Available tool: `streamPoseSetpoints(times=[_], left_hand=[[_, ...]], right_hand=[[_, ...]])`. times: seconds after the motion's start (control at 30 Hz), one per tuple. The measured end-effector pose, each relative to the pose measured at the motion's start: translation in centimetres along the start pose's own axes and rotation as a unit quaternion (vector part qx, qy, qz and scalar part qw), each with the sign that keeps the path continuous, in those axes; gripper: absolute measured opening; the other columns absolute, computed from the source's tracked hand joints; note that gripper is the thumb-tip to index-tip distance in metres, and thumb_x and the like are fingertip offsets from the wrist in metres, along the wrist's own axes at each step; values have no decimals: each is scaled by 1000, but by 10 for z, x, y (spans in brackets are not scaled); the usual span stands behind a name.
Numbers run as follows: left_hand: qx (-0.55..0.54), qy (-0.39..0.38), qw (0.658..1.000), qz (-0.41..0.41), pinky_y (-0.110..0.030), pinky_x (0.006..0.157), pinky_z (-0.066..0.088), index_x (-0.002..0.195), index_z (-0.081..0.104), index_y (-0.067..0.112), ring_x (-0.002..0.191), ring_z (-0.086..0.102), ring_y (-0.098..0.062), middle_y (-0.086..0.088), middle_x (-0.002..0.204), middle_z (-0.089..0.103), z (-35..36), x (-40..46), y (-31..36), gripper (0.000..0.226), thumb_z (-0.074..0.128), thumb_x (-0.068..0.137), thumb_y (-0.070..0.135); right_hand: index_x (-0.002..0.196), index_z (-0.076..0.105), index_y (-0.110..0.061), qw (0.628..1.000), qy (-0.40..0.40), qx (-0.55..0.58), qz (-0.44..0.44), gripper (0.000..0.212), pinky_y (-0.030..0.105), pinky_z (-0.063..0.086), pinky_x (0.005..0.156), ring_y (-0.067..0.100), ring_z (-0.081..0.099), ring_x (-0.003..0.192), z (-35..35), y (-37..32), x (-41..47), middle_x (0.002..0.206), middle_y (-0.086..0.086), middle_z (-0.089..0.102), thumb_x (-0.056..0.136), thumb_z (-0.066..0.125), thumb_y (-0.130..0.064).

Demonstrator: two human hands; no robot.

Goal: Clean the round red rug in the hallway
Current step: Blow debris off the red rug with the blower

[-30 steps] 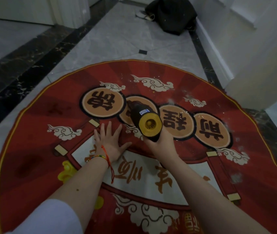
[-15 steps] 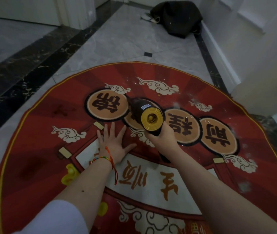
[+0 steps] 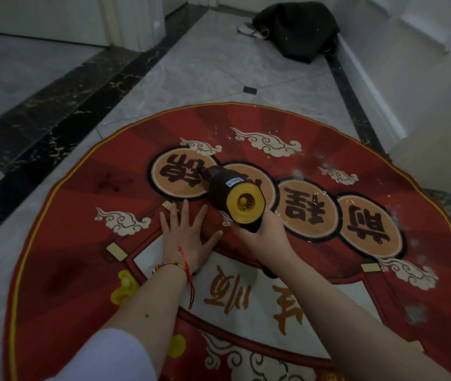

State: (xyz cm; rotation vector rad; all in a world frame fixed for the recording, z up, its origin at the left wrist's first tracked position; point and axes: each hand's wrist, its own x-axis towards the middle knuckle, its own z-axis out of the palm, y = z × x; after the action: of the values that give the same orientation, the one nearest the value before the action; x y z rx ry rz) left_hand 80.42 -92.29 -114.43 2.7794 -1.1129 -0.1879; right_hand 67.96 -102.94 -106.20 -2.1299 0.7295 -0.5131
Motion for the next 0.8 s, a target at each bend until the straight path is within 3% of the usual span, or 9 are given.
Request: streamPoseSetpoints(times=[0.1, 0.17, 0.27, 0.37, 0.47, 0.67, 0.8], left_hand=[[-15, 12, 1000, 0, -51, 116, -8, 150, 9, 40, 145, -7, -32, -4, 160, -4, 1, 4, -4, 88, -2, 73, 80], [-20, 18, 1000, 1, -51, 116, -8, 150, 10, 39, 145, -8, -31, -3, 160, -5, 0, 5, -5, 84, 3, 76, 80], [-9, 16, 1000, 0, -51, 117, -7, 150, 8, 39, 145, -10, -31, -3, 160, -7, 0, 5, -4, 74, 14, 86, 76], [-8, 24, 1000, 1, -51, 117, -7, 150, 8, 40, 145, -9, -31, -3, 160, -5, 2, 5, -5, 78, 6, 82, 77], [-10, 47, 999, 1, -52, 117, -6, 150, 14, 38, 146, -4, -32, -6, 160, 2, 4, 4, -5, 85, -1, 75, 75], [-13, 31, 999, 1, -51, 117, -7, 150, 11, 38, 146, -7, -31, -4, 160, -2, 2, 4, -5, 84, 1, 77, 78], [-30, 46, 998, -4, -49, 117, -7, 150, 20, 32, 146, -1, -31, -7, 160, 7, -1, 0, -4, 89, -4, 75, 74]], right_hand=[[106, 62, -11, 1000, 7, -16, -12, 31, -1, 36, 66, -8, 55, 81, -4, 4, -7, 88, -20, 57, 78, 72, -14], [108, 61, -13, 1000, 7, -11, -15, 33, -2, 36, 67, -14, 53, 82, -3, 4, -8, 89, -25, 54, 77, 73, -14], [116, 58, -17, 1000, 10, -3, -1, 40, -1, 38, 65, -5, 53, 89, 8, -3, 4, 96, -16, 59, 80, 72, -20], [124, 54, -17, 999, 11, 33, 28, 47, 13, 42, 72, 9, 58, 102, 21, -9, 24, 109, -5, 63, 81, 71, -21], [123, 53, -17, 998, 7, 38, 40, 45, 20, 42, 75, 11, 58, 102, 25, -12, 36, 110, -3, 63, 81, 70, -19], [123, 55, -16, 1000, -6, 18, 24, 46, 3, 39, 69, 7, 58, 100, 18, 1, 22, 109, -6, 64, 80, 72, -20], [122, 56, -14, 1000, -1, 2, 9, 47, 3, 39, 68, 5, 58, 97, 18, 0, 14, 105, -7, 63, 79, 73, -19]])
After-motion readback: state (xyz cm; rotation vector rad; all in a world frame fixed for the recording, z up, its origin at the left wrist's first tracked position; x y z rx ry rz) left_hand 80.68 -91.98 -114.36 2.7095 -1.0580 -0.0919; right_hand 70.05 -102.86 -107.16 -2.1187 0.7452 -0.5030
